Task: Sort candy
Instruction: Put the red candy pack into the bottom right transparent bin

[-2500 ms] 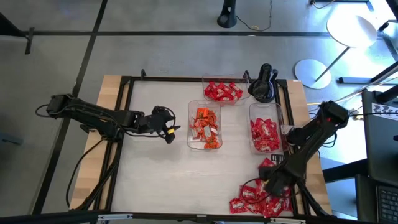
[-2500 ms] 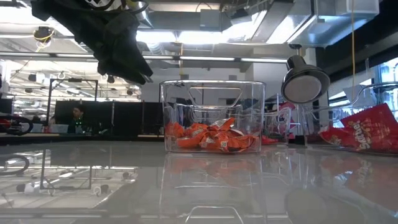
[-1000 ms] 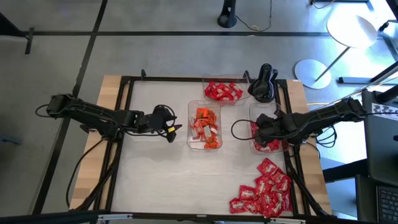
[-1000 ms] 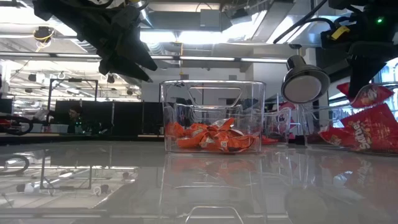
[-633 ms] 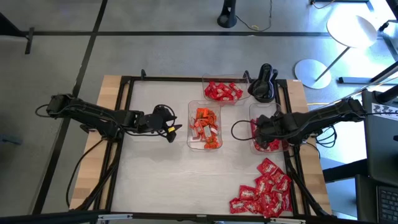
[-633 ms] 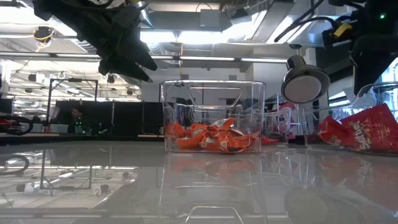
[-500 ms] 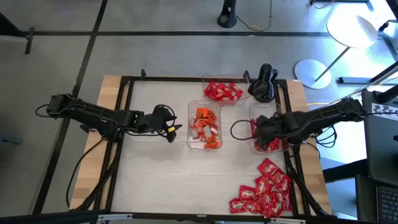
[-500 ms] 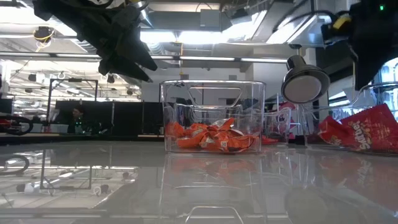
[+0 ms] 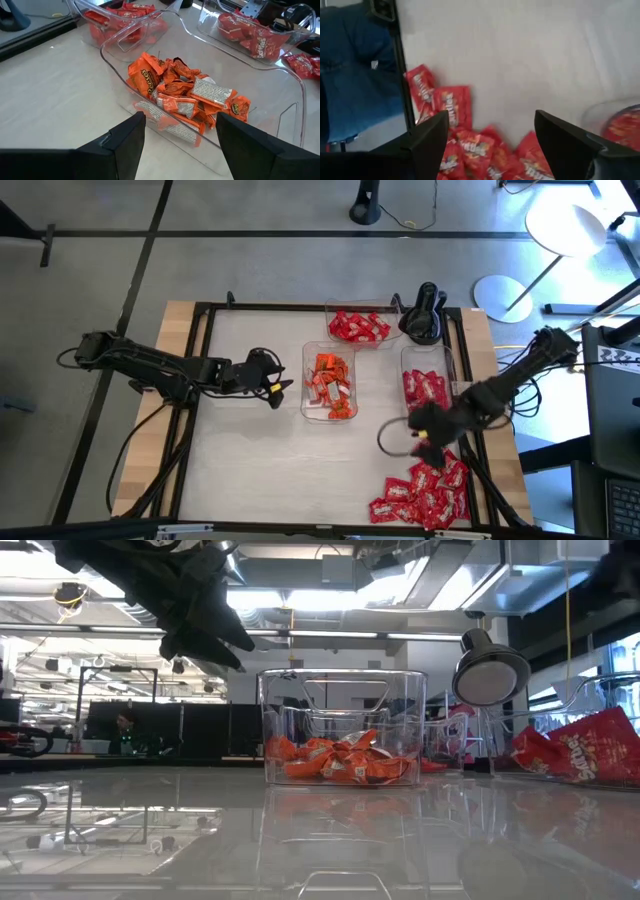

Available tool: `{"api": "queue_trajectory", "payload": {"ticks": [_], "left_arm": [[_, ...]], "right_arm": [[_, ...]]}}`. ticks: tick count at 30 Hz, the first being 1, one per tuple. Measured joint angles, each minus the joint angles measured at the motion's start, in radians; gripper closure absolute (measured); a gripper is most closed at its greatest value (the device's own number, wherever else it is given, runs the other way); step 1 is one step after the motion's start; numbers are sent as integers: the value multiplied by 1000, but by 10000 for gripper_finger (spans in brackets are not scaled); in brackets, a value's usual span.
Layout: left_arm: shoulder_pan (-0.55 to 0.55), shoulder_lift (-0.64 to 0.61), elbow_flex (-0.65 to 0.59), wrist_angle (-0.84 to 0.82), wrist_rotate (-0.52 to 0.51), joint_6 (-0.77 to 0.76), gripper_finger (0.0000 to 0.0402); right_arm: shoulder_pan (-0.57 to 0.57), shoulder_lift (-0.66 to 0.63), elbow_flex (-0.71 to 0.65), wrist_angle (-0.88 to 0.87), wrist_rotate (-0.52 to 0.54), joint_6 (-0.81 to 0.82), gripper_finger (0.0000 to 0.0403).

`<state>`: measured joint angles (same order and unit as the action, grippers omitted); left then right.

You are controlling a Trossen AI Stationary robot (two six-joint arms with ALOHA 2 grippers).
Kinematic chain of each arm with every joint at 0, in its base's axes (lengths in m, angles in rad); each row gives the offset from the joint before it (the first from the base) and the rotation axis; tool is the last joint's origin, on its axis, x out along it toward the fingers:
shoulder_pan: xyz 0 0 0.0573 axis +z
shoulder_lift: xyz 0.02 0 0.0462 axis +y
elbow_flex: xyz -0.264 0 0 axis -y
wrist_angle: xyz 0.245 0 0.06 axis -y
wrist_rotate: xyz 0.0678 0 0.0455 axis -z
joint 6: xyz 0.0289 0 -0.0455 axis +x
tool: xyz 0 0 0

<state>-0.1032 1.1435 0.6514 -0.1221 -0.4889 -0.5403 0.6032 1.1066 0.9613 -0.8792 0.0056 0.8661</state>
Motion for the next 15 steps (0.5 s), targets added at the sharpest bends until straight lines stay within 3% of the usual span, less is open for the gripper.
{"api": "queue_trajectory", "payload": {"ticks": [10,15], "left_arm": [[0,0,0,8,0,24,169],[0,0,0,6,0,3,169]], "right_arm": [[233,86,-101,66,-63,361,112],[245,126,-195,67,-55,590,112]]}}
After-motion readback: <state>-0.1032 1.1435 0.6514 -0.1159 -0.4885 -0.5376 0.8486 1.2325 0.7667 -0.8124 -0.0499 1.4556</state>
